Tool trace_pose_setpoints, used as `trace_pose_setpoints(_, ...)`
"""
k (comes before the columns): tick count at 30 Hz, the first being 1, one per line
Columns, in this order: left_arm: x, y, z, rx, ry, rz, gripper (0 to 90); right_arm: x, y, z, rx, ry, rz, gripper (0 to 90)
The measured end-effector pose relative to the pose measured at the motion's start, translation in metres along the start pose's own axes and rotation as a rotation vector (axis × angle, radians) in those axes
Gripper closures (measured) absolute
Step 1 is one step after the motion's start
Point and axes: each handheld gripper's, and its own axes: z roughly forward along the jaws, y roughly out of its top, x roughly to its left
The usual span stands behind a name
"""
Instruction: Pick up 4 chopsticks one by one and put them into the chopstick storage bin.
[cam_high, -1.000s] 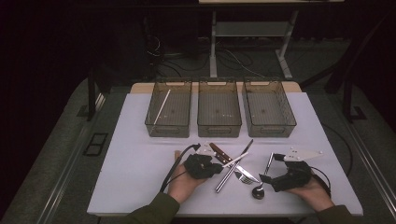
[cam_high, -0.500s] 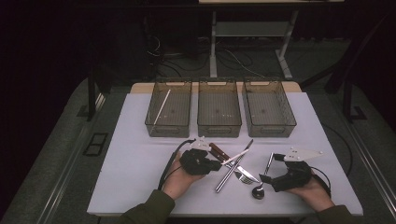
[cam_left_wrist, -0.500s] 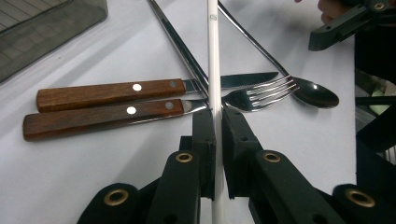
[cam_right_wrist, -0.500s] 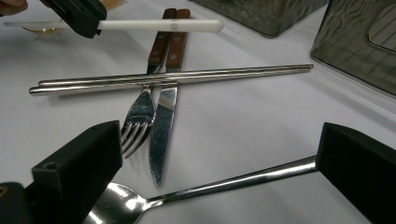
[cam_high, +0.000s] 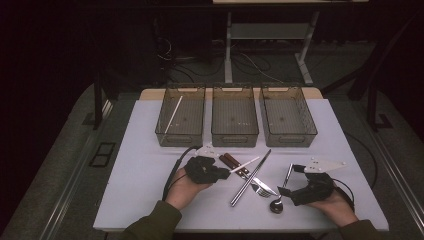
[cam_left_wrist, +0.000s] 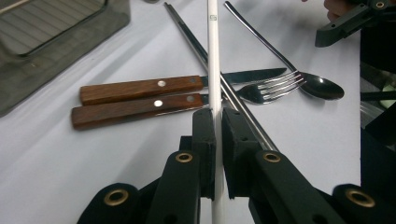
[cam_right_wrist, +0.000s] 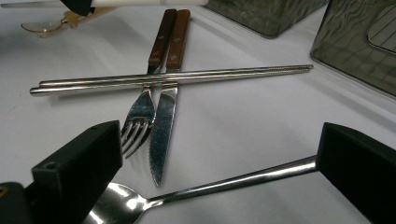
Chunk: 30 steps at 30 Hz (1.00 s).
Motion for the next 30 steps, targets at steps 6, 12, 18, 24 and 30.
trace_pose_setpoints(6,0.006,-0.002,-0.012,-0.011,0.02,-0.007,83.7,0.0,0.0,0.0,0.001,0.0,0.0,0.5)
trace_pose_setpoints(12,0.013,-0.005,-0.02,-0.02,0.037,-0.015,83.6,0.0,0.0,0.0,0.001,0.0,-0.001,0.5)
trace_pose_setpoints(18,0.017,-0.006,-0.026,-0.028,0.043,-0.025,83.6,0.0,0.0,0.0,0.0,0.001,0.0,0.5)
trace_pose_setpoints(24,0.022,-0.007,-0.034,-0.04,0.058,-0.038,83.6,0.0,0.0,0.0,0.0,0.0,0.0,0.5)
trace_pose_setpoints(30,0.029,-0.011,-0.042,-0.059,0.08,-0.06,83.6,0.0,0.0,0.0,0.002,0.001,-0.002,0.5)
